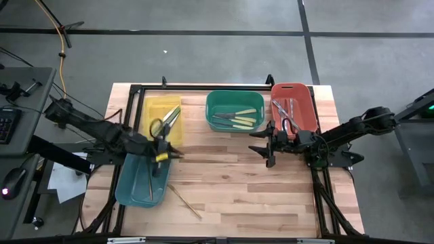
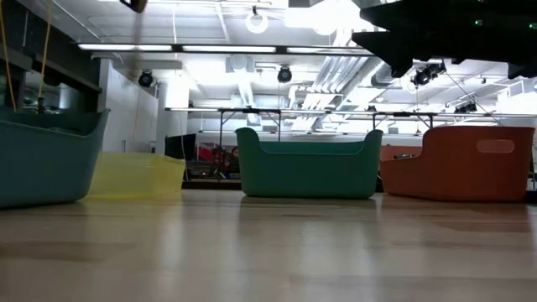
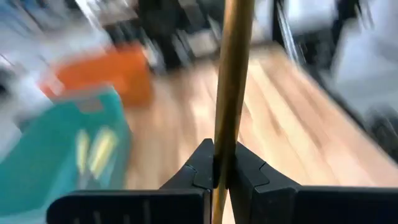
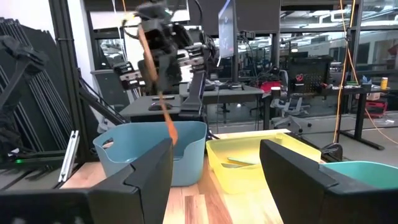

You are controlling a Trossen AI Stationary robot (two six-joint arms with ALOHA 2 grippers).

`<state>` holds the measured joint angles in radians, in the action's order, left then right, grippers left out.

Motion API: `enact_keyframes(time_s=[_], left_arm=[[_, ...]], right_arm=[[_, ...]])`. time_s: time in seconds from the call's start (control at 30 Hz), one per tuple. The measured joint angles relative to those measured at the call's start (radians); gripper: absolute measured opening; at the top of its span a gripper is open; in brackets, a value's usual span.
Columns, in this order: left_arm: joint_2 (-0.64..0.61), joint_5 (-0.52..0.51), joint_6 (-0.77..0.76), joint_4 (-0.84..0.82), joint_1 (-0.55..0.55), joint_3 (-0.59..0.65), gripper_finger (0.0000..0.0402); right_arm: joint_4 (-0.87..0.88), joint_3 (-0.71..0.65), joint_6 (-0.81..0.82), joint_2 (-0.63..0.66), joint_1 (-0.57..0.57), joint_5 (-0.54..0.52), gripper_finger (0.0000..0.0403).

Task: Sort silverware by color (type)
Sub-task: Put the gold knife into the blue bin

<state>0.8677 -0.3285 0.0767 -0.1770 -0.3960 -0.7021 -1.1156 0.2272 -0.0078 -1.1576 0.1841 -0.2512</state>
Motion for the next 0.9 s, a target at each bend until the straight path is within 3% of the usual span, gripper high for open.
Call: enact_keyframes(time_s=[0.23,0.37,0.6,0.73,0.9], left_arm=[[0.181,0.04,-0.104,-0.709,-0.17,-0.317,0.0008],[0.316,0.061,-0.218,-0.99,-0.257,-0.42,0.0008],[0.487,0.211,-0.266,-1.128,-0.295,-0.423,0.0008],[0.555,0.199,-0.213,-1.107,-0.3,-0.423,0.0008],[0.631,0.103,-0.088,-1.12,-0.313,-0.423,0.0008]], right_arm=[[0.007,0.001,0.0,0.0,0.0,0.0,0.0224],[0.008,0.001,0.006,0.0,0.0,0.0,0.0224],[0.007,0.001,0.009,-0.001,0.0,0.0,0.0224],[0.007,0.001,0.01,-0.001,0.0,0.0,0.0224],[0.014,0.001,0.009,-0.001,0.0,0.0,0.0224]])
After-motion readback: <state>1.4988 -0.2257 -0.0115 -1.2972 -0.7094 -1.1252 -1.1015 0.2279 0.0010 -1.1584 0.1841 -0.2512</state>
